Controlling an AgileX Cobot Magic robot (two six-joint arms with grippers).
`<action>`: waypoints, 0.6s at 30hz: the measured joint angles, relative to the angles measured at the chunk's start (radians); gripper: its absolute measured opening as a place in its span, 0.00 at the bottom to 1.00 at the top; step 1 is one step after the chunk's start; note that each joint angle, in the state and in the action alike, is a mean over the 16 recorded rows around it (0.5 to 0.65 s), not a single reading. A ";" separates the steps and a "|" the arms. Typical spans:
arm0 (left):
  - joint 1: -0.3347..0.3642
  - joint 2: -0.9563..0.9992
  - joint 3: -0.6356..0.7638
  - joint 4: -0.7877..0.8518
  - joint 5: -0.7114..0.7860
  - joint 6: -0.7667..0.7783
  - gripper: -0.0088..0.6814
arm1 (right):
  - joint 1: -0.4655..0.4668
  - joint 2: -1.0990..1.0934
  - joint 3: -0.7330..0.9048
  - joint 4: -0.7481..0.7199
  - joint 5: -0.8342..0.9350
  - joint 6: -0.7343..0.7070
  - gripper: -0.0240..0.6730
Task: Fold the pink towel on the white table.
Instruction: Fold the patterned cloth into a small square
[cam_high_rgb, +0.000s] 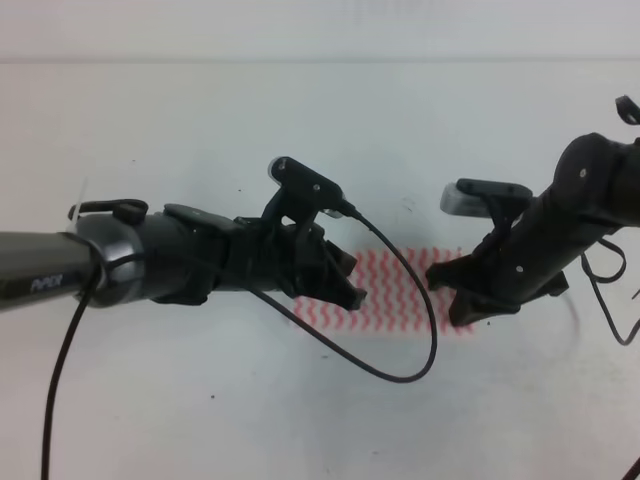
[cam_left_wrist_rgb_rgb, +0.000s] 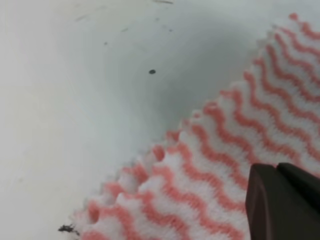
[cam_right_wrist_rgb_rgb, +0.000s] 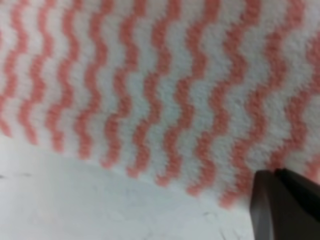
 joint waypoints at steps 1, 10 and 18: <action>0.002 0.000 0.000 0.000 0.006 -0.004 0.01 | 0.000 0.006 0.000 -0.003 0.000 0.001 0.01; 0.023 -0.003 0.000 0.021 0.032 -0.038 0.01 | 0.000 0.014 0.000 -0.023 0.016 0.012 0.01; 0.077 -0.005 0.000 0.067 0.121 -0.131 0.01 | 0.000 -0.044 0.000 -0.014 -0.003 0.012 0.01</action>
